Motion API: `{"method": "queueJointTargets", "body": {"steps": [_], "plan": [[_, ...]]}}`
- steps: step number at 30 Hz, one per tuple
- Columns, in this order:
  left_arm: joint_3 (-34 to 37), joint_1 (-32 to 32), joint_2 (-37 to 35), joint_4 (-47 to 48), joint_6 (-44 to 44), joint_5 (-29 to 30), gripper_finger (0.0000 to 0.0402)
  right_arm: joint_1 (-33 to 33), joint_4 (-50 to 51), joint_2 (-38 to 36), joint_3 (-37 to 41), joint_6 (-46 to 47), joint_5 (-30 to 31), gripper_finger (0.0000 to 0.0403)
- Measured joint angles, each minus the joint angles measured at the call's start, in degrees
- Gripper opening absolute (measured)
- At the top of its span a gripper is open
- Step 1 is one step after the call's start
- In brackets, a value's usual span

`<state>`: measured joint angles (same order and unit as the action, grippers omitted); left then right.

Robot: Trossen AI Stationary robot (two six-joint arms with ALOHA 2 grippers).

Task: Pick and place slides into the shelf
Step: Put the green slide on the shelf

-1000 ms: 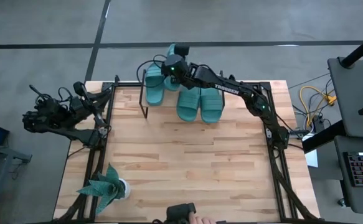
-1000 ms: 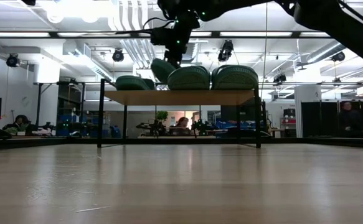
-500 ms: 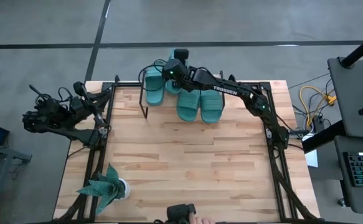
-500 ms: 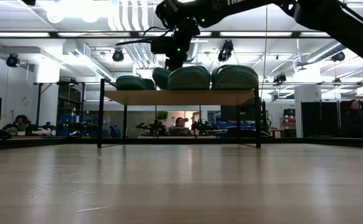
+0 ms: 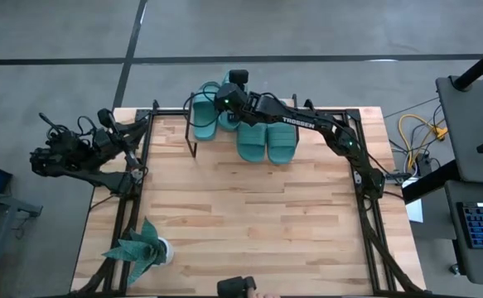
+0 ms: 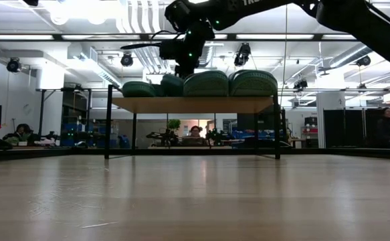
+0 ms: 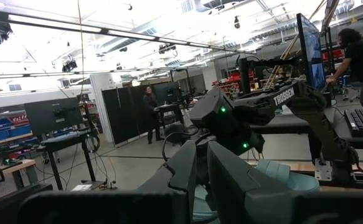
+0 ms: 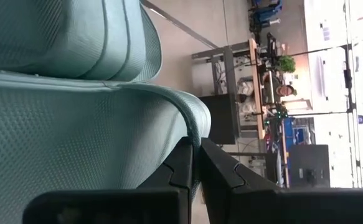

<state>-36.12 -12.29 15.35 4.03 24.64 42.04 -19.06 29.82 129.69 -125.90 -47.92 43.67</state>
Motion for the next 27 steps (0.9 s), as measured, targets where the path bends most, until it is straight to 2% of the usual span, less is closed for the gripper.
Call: {"method": "queueJointTargets", "body": {"steps": [13,27], "plan": [[0.0,0.02,0.0,-0.04,0.0,0.0,0.0027,0.67,0.63,1.9,0.13,-1.01,0.38,0.0011],[0.0,0.0,0.0,-0.09,0.0,0.0,0.0027,2.19,4.96,2.05,-4.06,-0.53,-1.0,0.0011]]}}
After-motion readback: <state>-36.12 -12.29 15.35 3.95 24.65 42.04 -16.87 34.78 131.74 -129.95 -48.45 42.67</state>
